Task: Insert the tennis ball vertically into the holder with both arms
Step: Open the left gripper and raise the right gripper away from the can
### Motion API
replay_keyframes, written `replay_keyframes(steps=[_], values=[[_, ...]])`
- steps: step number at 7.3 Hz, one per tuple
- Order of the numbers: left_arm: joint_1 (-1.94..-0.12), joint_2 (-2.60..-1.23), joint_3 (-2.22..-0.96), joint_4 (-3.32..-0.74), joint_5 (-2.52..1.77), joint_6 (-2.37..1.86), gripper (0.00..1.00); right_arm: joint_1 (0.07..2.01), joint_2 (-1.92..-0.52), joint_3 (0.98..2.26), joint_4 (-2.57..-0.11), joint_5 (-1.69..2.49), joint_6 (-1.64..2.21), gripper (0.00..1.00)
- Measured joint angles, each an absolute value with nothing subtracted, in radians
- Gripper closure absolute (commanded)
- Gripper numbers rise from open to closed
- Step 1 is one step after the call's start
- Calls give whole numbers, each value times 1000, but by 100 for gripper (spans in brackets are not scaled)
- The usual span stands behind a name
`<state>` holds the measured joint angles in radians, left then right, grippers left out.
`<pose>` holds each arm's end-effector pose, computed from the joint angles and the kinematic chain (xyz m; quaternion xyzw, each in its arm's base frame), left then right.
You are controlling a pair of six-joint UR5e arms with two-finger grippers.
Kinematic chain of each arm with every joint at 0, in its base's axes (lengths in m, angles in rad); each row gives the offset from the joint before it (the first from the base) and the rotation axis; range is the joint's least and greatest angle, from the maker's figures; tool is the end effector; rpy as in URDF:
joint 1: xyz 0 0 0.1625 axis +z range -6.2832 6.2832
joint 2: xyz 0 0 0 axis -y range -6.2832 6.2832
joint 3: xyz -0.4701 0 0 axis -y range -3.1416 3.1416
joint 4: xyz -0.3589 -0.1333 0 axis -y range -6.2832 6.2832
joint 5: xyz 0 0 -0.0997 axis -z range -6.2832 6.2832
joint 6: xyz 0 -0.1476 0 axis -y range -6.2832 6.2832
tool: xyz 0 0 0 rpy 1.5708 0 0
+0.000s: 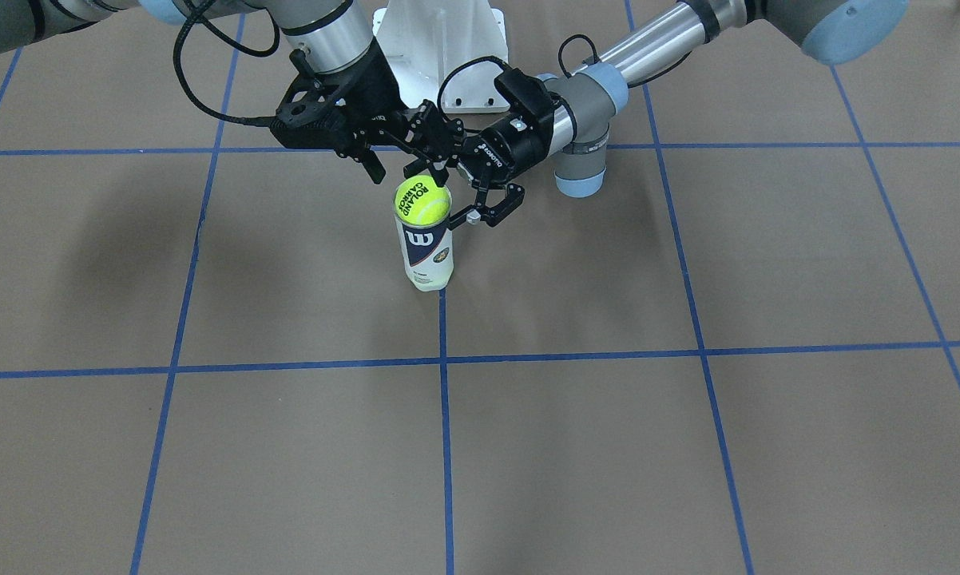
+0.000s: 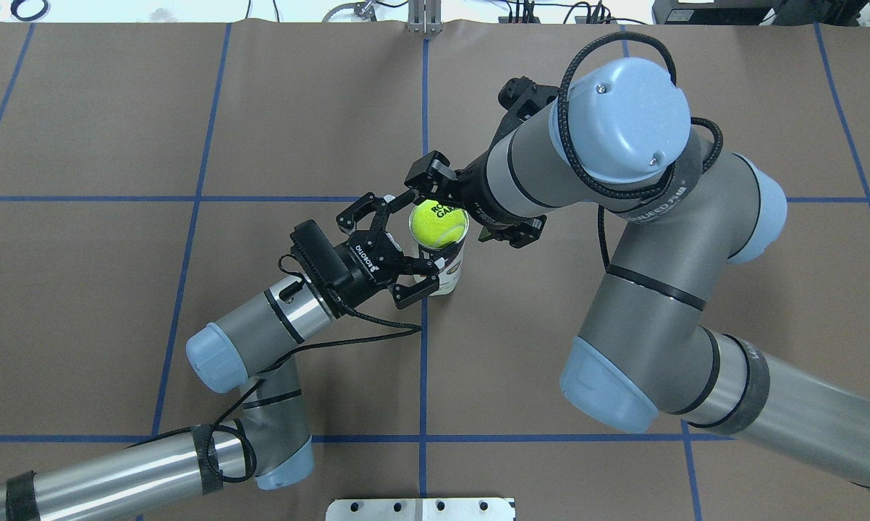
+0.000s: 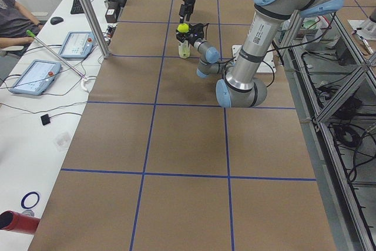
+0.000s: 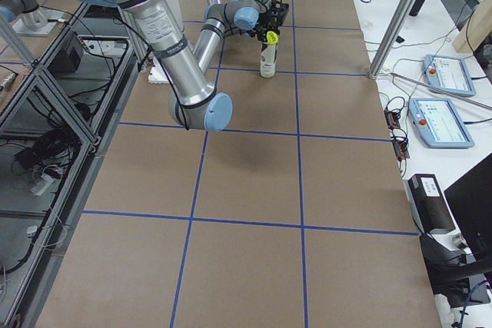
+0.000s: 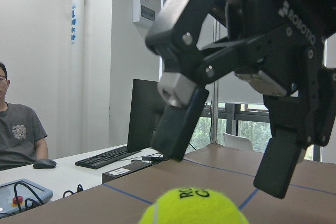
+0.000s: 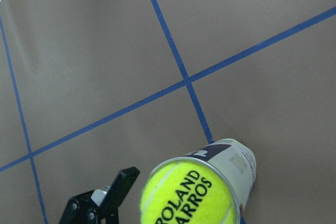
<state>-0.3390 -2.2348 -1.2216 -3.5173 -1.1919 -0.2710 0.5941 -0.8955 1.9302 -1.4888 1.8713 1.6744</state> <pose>0.5724 -0.4011 0.2574 0.7040 0.5479 0.0423 0.4498 -0.4865 -0.4368 0.1931 0.0040 -0.5390 0.2121 0.8152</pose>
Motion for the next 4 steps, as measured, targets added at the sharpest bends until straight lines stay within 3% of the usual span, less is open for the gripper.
replay_keyframes(steps=[4], values=[[-339,-2200,-1248,-3516,-1192,-273,1,594,-848,1905,-1478,1842,1684,0]])
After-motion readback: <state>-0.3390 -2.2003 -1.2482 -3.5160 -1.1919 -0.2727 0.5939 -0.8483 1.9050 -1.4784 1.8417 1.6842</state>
